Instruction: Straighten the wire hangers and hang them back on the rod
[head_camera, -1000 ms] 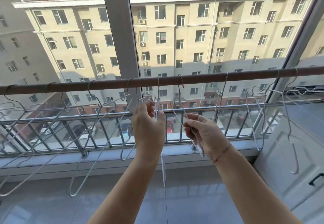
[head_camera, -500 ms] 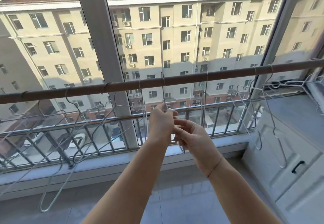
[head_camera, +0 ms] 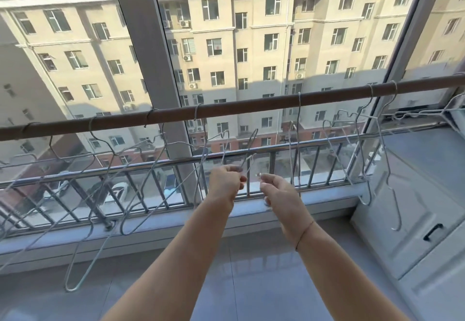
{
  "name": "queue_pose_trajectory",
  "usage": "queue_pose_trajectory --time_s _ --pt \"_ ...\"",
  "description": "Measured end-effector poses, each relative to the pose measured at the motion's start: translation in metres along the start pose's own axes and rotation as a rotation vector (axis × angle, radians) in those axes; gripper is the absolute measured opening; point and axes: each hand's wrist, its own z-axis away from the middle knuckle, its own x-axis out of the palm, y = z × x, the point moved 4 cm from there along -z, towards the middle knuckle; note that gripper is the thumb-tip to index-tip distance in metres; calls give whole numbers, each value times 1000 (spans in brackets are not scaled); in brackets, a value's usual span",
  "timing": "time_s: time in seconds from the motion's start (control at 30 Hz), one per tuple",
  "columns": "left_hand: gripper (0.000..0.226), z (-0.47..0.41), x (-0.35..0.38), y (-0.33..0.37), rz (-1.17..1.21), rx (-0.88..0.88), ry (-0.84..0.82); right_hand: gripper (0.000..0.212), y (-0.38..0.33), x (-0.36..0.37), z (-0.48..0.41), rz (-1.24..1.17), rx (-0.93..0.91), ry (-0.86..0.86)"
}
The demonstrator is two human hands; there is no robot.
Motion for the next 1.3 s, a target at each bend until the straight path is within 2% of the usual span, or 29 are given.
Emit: queue_pose_trajectory --time_s 0.1,0.23,0.3,0.4,0.53,0.63,0.73,0.8,0.83,0.93,1.0,1.13,1.3 --pt "28 7 -2 -27 -169 41 -72 38 7 -9 1 187 -68 4" --pt "32 19 -7 -48 -420 142 -152 50 17 -22 3 578 -239 -13" --pt "31 22 -10 -53 -504 202 -174 48 24 -27 5 769 -282 -60" --pt "29 27 -12 -53 -492 269 -201 33 35 -36 14 946 -233 -141" --pt "26 33 -14 -51 -416 309 -192 11 40 -51 34 767 -136 -243" --pt "23 40 -10 -46 -420 360 -147 19 38 -59 50 500 -33 -323" --pt "14 52 -6 -34 -478 507 86 27 34 -69 65 297 52 -329" --pt "10 67 -3 -25 -408 563 200 29 31 -76 75 162 98 -323" --pt "10 73 2 -23 -346 547 172 29 29 -78 80 115 105 -322" --pt "33 85 26 -22 -99 336 -128 29 16 -83 90 53 58 -302" --pt "33 90 38 -14 -4 280 -236 30 4 -84 93 50 14 -273" --pt "12 92 48 16 85 368 -263 29 -26 -83 88 36 -70 -213" --pt "12 77 45 52 173 381 -206 27 -66 -71 70 7 -139 -224"
